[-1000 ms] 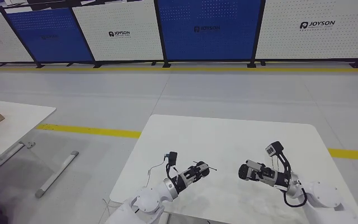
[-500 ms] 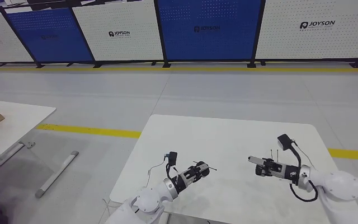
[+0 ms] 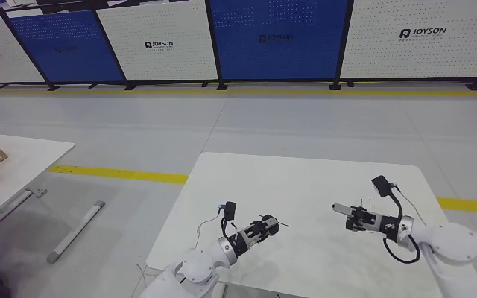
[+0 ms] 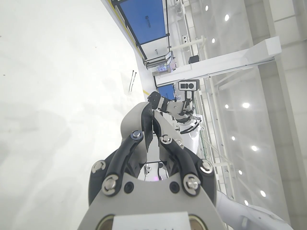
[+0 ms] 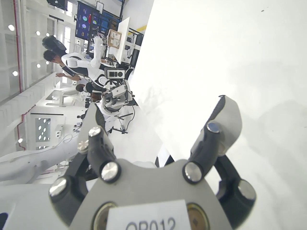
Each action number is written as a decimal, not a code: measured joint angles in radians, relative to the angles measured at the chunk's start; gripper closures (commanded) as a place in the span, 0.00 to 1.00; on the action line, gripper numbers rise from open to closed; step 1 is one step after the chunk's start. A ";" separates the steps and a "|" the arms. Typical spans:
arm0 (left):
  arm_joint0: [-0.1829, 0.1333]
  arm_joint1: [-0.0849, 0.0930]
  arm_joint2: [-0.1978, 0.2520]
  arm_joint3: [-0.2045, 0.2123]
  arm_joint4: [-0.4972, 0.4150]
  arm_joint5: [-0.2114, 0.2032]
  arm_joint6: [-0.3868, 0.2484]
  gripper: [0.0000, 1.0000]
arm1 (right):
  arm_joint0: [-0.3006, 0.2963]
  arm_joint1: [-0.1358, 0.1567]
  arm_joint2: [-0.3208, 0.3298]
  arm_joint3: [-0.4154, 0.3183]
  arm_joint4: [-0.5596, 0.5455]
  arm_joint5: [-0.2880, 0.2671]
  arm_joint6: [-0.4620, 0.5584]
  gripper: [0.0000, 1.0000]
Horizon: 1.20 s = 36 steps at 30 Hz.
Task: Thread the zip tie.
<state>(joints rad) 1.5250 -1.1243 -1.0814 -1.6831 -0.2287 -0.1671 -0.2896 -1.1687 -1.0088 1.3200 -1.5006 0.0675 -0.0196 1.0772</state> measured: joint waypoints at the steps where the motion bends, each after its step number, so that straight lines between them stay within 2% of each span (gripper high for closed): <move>1: 0.000 0.000 0.000 0.000 0.000 0.000 0.000 1.00 | -0.002 0.005 0.019 -0.002 -0.002 0.005 0.017 0.00; 6: 0.000 0.000 0.000 0.000 0.000 0.000 0.000 1.00 | -0.028 0.037 0.129 -0.034 -0.046 0.019 0.133 0.00; 10: 0.000 0.000 0.000 0.000 0.000 0.000 0.000 1.00 | -0.005 0.053 0.160 -0.010 -0.091 0.046 0.218 0.00; 14: 0.000 0.000 0.000 0.000 0.000 0.000 0.000 1.00 | 0.050 0.057 0.123 0.045 -0.134 0.050 0.290 0.00; 26: 0.000 0.000 0.000 0.000 0.000 0.000 0.000 1.00 | 0.047 0.058 0.123 0.046 -0.148 0.054 0.265 0.00; 29: 0.000 0.000 0.000 0.000 0.000 0.000 0.000 1.00 | 0.080 0.069 0.115 0.068 -0.150 0.052 0.305 0.00; 33: 0.000 0.000 0.000 0.000 0.000 0.000 0.000 1.00 | 0.137 0.091 0.046 0.104 -0.192 0.043 0.313 0.00; 36: 0.000 0.000 0.000 0.000 0.000 0.000 0.000 1.00 | 0.204 0.110 -0.041 0.157 -0.197 0.041 0.313 0.00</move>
<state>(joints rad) 1.5250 -1.1243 -1.0814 -1.6831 -0.2288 -0.1671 -0.2896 -0.9644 -0.8989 1.2788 -1.3441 -0.1295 0.0218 1.3899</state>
